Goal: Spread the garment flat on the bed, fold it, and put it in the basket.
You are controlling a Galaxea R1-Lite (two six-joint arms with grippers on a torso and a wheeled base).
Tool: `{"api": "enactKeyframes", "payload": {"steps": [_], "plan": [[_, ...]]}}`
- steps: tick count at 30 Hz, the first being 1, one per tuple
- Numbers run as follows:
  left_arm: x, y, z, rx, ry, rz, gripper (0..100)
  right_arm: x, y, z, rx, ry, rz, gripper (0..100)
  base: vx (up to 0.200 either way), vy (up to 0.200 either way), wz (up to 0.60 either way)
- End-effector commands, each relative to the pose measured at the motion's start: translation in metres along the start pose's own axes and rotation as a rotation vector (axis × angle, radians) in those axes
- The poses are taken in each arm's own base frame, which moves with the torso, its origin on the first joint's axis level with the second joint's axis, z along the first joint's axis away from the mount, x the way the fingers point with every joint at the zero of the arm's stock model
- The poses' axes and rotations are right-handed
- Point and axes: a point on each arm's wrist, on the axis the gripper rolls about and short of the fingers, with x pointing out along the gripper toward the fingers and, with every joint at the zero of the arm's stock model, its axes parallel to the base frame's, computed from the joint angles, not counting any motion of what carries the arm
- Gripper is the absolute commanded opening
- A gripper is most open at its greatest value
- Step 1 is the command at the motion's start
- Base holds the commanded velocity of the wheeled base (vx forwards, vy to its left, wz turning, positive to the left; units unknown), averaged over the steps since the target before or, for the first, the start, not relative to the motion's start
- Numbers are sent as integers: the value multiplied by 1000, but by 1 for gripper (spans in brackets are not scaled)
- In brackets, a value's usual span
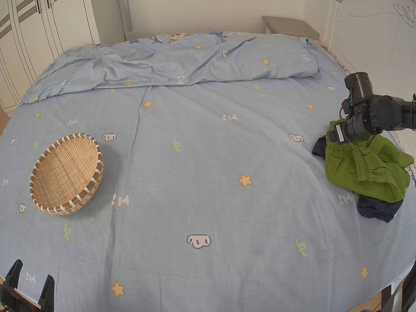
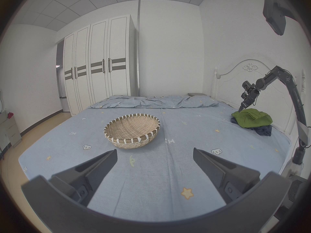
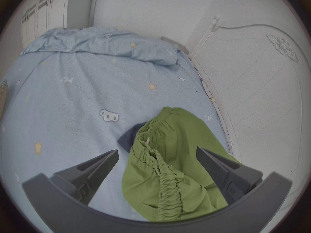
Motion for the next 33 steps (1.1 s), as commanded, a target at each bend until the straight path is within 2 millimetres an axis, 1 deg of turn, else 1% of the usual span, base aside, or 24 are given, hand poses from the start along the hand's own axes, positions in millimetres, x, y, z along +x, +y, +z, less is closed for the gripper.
{"api": "enactKeyframes", "payload": {"steps": [1,20,21,33], "plan": [[0,0,-5,0,1,-1,100,18,0,-6,-5,43,-15,100,0,0,0],[0,0,-5,0,1,-1,100,19,-1,-15,-33,111,-8,100,0,0,0],[0,0,-5,0,1,-1,100,20,-2,-16,-30,114,-10,0,0,0,0],[0,0,-5,0,1,1,100,25,-9,-20,-27,146,-35,0,0,0,0]]}}
